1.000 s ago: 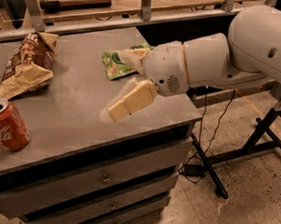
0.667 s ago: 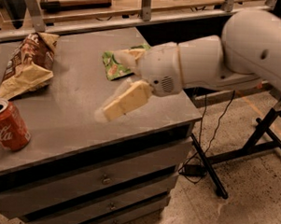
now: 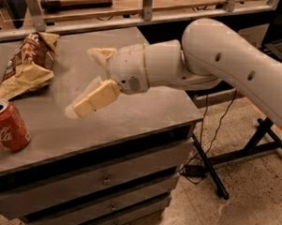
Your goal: Knock coke can over
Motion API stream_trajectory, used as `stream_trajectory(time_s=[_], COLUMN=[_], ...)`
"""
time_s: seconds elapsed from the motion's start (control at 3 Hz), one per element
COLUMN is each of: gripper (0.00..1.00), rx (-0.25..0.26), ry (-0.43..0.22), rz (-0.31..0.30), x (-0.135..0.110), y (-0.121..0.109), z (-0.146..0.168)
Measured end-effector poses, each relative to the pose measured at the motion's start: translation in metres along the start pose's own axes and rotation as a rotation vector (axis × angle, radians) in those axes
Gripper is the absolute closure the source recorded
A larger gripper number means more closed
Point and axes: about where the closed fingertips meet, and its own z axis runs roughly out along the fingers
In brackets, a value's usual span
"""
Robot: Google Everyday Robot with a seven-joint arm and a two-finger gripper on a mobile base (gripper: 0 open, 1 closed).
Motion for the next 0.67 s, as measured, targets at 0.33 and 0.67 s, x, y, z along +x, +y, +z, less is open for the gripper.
stream_trajectory(time_s=[0.33, 0.67], gripper=[0.00, 0.00], rx=[-0.051, -0.051], ry=[-0.030, -0.031], rz=[-0.035, -0.032], x=[-0.0042, -0.0041], y=[0.0014, 0.0026], z=[0.0458, 0.0470])
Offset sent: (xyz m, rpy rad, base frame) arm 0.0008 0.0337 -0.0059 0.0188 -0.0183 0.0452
